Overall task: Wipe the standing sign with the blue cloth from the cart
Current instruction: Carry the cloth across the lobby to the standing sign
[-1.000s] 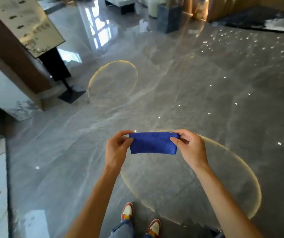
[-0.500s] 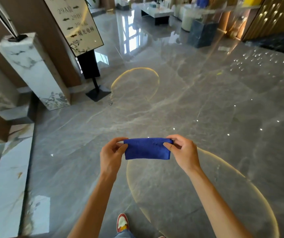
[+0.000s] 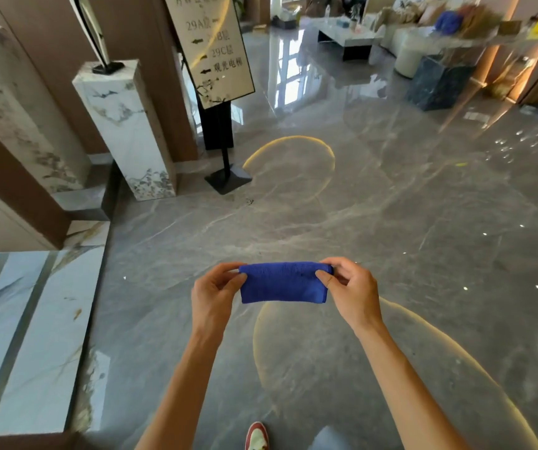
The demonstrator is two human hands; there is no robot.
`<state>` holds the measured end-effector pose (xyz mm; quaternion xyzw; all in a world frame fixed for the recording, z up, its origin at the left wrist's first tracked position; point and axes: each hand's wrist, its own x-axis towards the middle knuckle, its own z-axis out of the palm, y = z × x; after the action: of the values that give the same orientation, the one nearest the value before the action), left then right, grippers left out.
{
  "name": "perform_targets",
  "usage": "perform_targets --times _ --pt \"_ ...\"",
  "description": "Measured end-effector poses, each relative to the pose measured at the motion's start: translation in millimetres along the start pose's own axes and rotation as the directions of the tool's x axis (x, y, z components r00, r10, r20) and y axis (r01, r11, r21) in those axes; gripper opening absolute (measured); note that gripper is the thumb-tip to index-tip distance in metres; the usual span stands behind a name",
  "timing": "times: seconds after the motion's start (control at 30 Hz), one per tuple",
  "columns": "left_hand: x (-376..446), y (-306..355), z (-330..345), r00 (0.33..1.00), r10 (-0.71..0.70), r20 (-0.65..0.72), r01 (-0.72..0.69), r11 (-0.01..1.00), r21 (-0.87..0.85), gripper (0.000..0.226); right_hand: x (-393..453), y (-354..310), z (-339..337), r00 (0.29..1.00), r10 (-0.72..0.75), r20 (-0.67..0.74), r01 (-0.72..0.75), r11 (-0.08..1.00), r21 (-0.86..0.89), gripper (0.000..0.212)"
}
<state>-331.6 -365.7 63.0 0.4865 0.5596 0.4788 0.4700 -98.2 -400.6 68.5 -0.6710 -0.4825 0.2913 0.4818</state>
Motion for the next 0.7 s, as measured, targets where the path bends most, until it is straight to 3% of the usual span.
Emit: perform_targets --times 0.33,0.57,0.7 --pt "54.9 -5.2 -28.2 0.996 0.002 -0.086 -0.005 0.999 -0.040 0.025 59.4 -11.7 52.7 0.995 -0.043 0.089 0.042 0.999 0.007 0.029" --pt "119.8 -4.1 -15.4 0.984 0.008 -0.179 -0.006 1.000 0.010 0.029 138.9 -7.3 77.6 0.984 -0.058 0.167 0.051 0.998 0.049 0.021" --pt "162.7 1.0 2.2 0.976 -0.002 -0.217 0.005 1.000 0.014 0.022 193.2 -8.3 84.0 0.975 -0.089 0.203 0.079 0.995 0.056 0.027"
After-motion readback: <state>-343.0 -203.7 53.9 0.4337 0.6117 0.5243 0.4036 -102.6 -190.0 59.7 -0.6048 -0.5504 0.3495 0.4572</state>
